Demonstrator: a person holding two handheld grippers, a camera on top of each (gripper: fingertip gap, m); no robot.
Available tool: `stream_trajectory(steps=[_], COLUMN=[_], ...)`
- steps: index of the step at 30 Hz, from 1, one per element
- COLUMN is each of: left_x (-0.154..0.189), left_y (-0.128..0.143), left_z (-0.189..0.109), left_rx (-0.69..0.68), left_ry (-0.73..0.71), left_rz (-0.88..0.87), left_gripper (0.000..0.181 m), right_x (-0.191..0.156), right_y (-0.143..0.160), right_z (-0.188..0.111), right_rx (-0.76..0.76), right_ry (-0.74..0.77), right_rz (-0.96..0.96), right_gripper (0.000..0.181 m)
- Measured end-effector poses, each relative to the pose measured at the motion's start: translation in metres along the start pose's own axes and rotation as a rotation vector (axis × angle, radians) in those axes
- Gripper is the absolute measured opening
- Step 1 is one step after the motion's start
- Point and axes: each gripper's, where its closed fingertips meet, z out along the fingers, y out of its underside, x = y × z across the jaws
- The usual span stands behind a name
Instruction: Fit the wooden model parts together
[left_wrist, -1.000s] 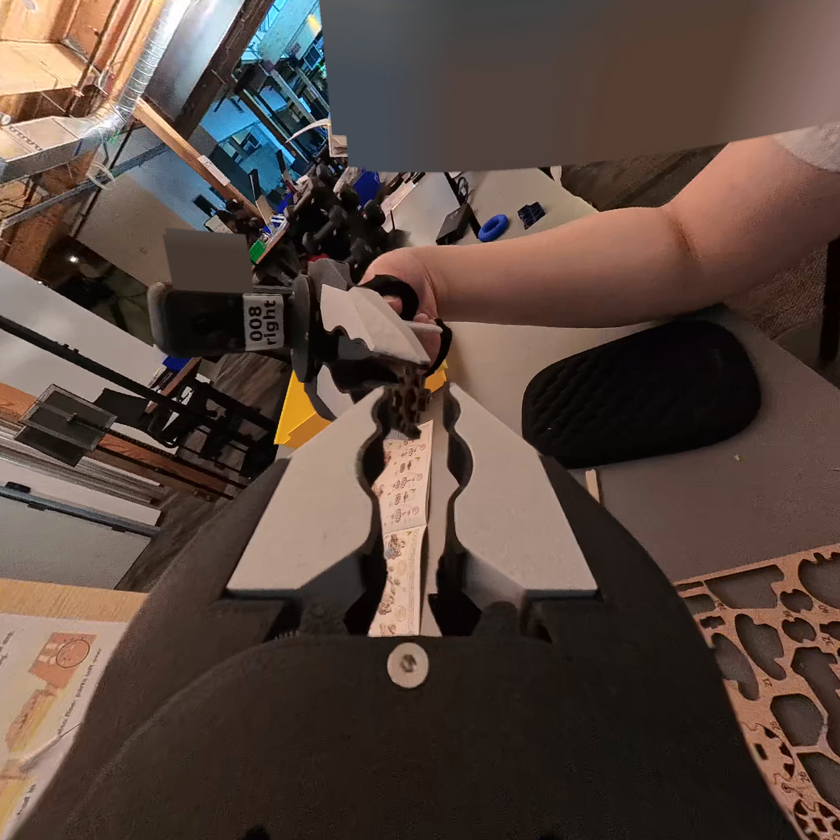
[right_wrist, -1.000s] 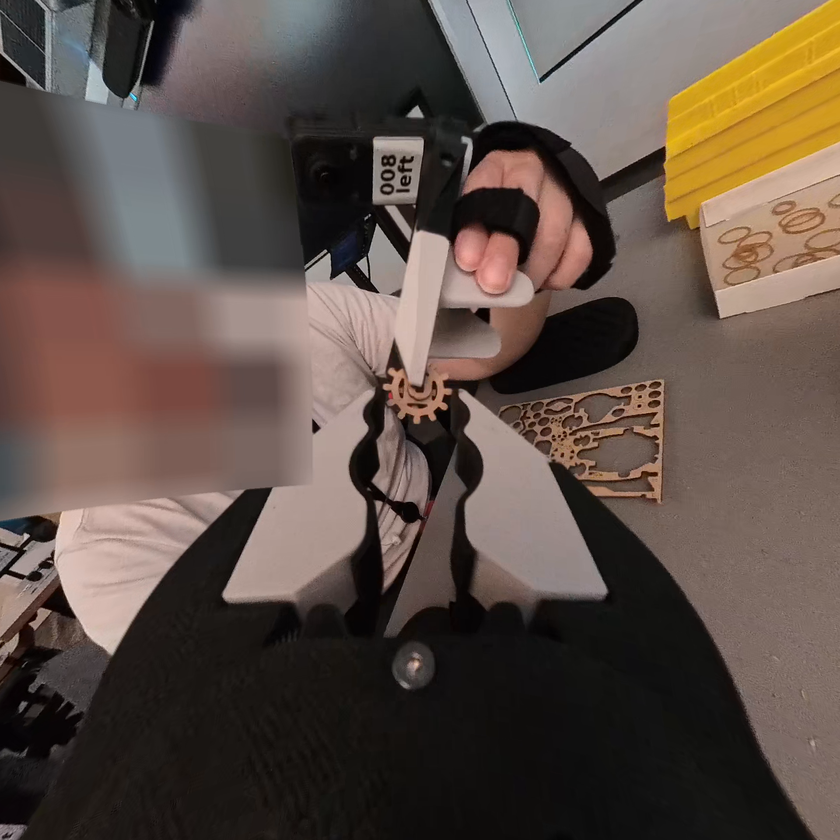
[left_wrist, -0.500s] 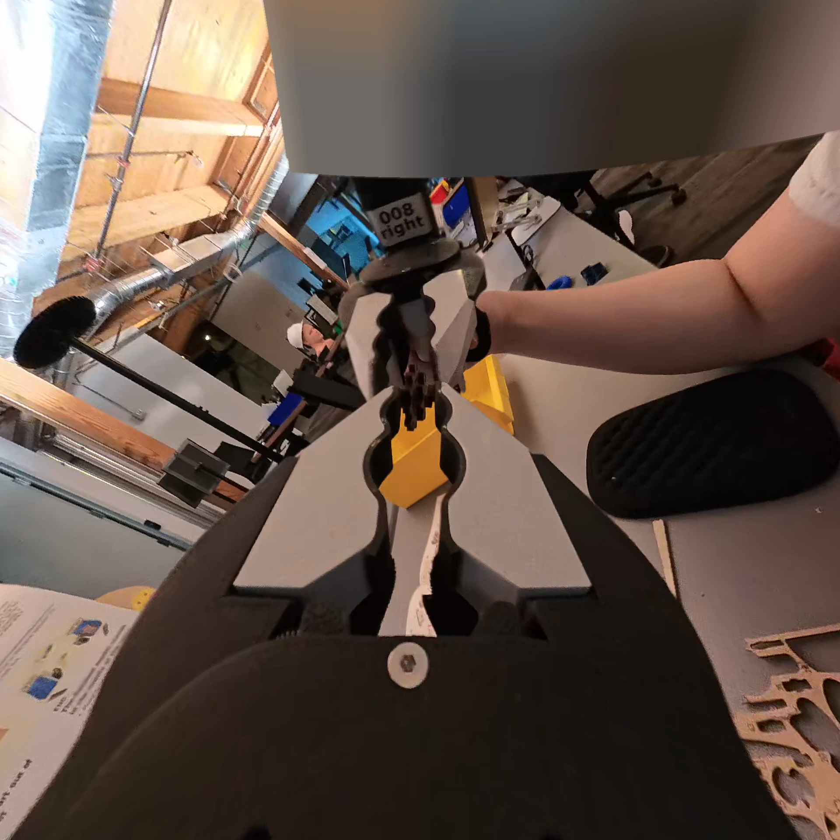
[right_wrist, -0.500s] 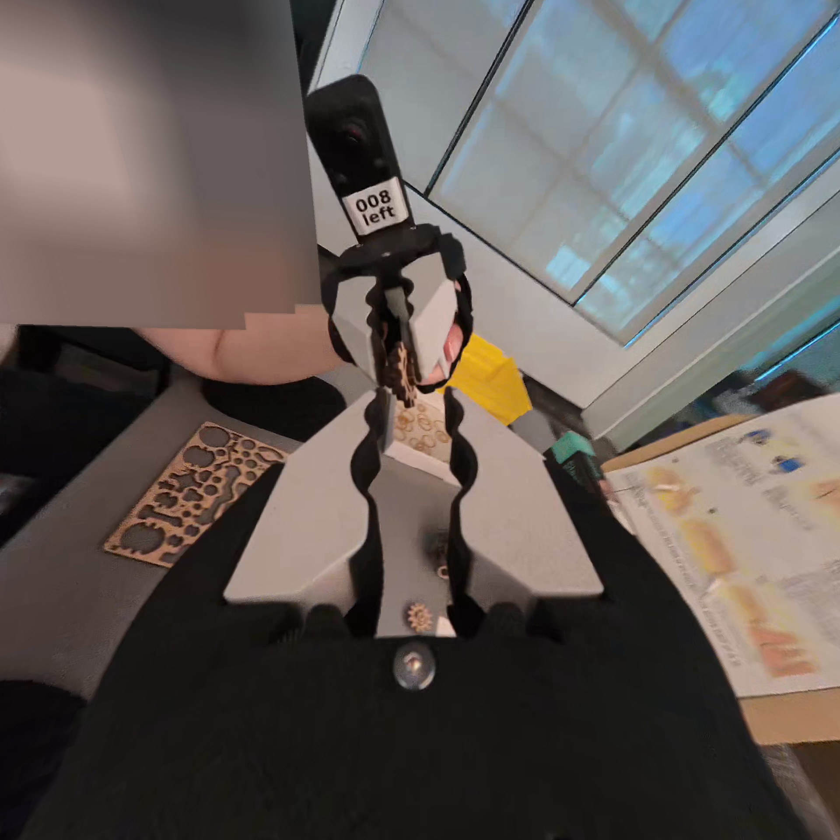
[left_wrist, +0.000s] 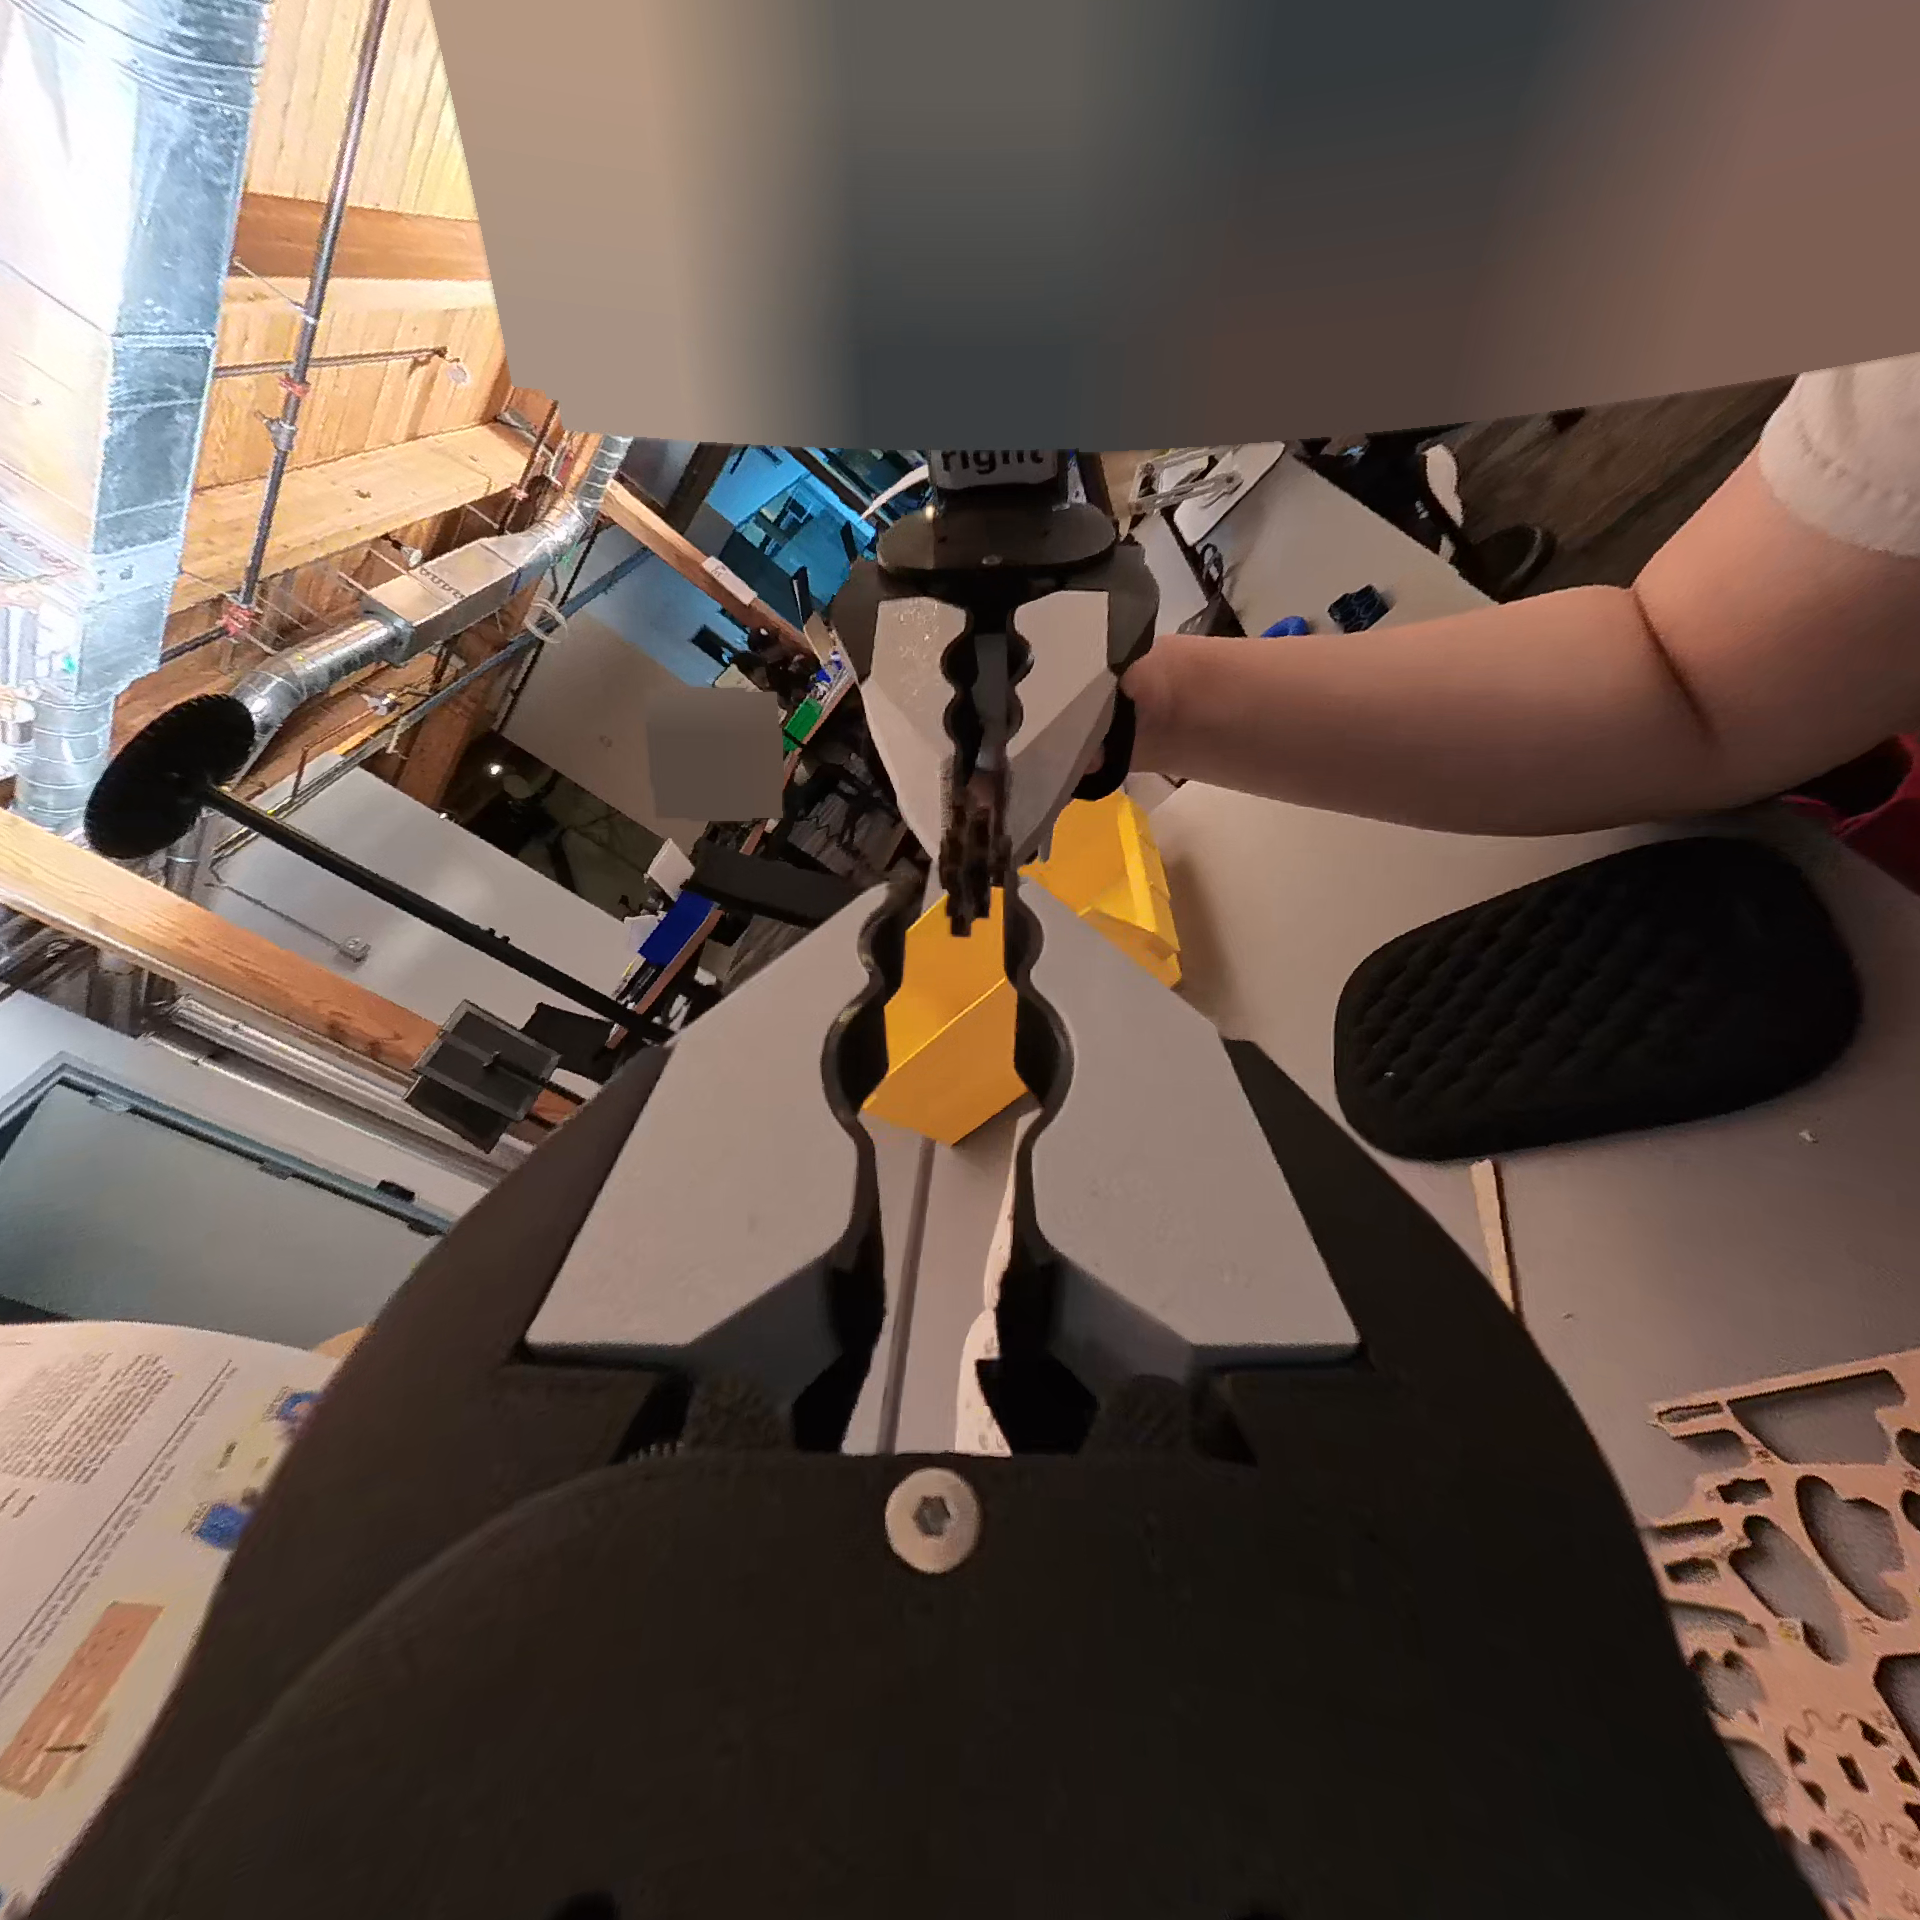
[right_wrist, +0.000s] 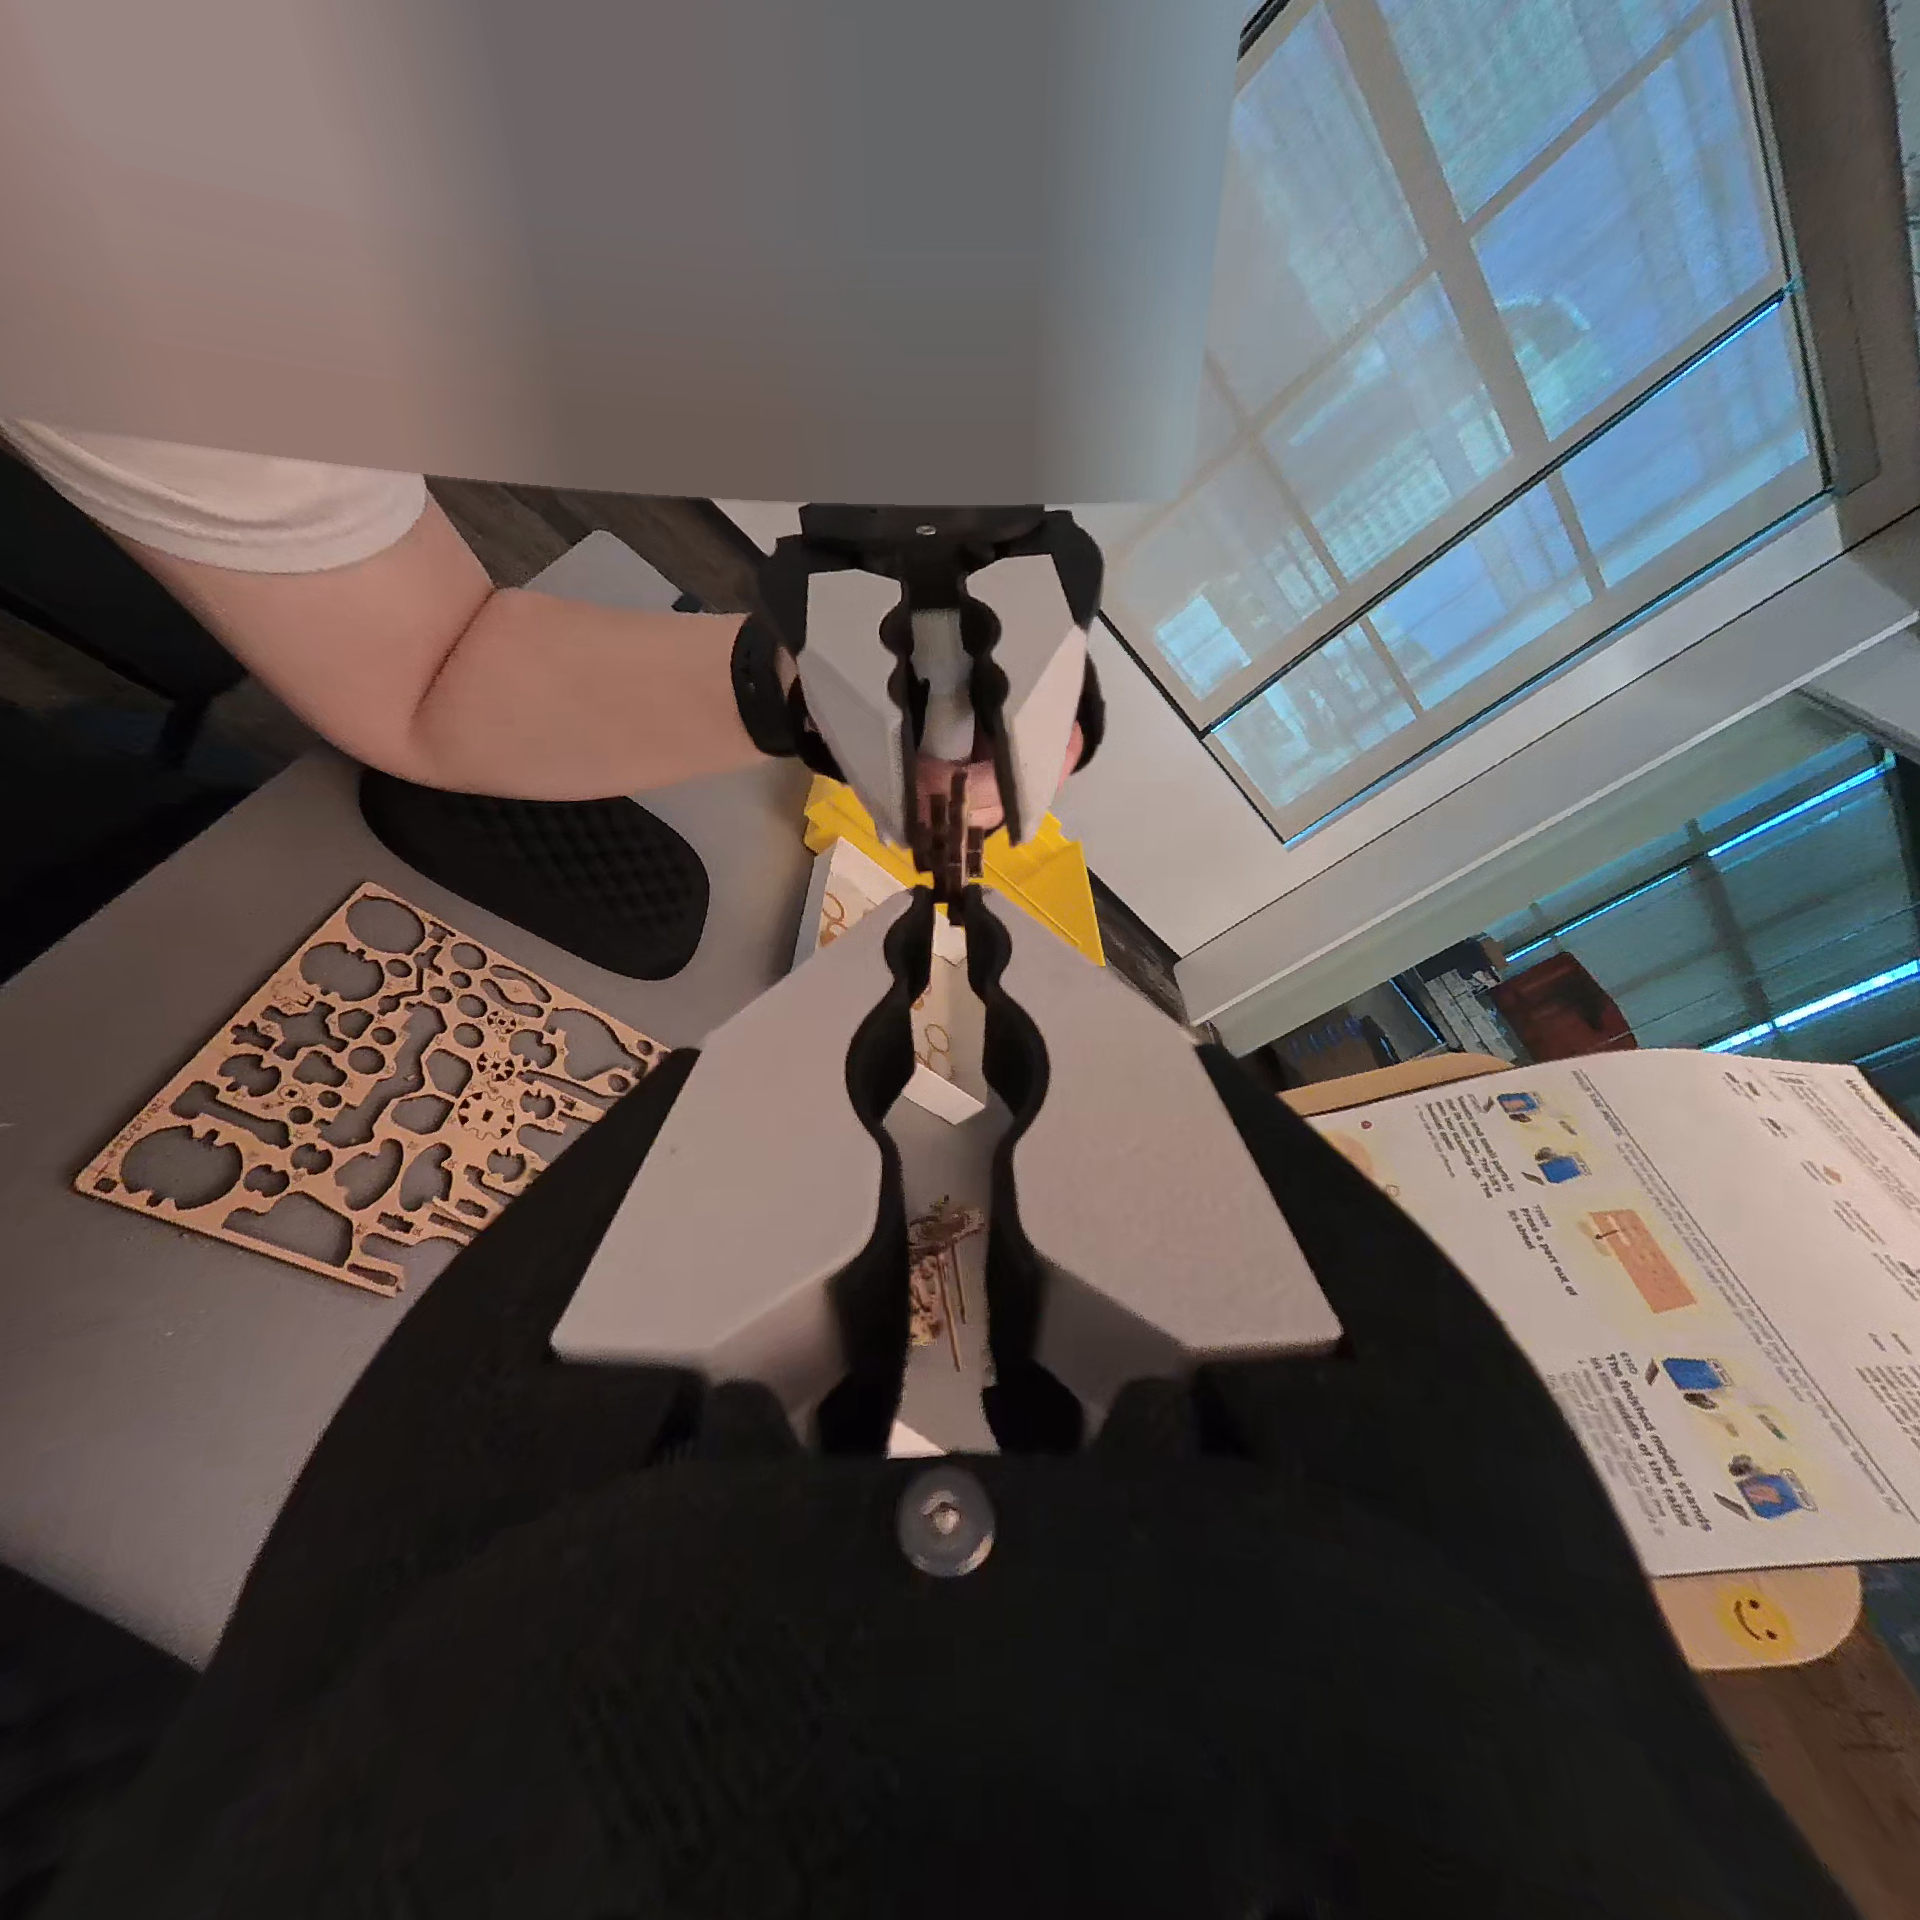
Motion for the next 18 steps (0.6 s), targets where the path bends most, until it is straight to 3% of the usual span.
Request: stream_trajectory(steps=[2, 4, 7, 10, 18], left_x=[0.002, 0.006, 0.007, 0.007, 0.015], left_y=[0.004, 0.006, 0.004, 0.003, 0.004], left_z=[0.002, 0.004, 0.004, 0.003, 0.002], left_rx=[-0.026, -0.040, -0.032, -0.042, -0.067], left_ry=[0.006, 0.020, 0.018, 0.003, 0.030], left_rz=[0.009, 0.029, 0.077, 0.112, 0.173], left_gripper=[0.024, 0.010, 0.008, 0.004, 0.004], right_x=[-0.002, -0.002, -0.002, -0.003, -0.014], right_y=[0.000, 0.000, -0.002, -0.010, -0.014], right_z=[0.001, 0.002, 0.002, 0.003, 0.007], right_rx=[-0.008, -0.021, -0.027, -0.018, -0.091], right_ry=[-0.002, 0.011, 0.023, 0.040, 0.024], right_rz=[-0.024, -0.048, -0.070, -0.092, -0.153], right_gripper=[0.004, 0.005, 0.005, 0.022, 0.018])
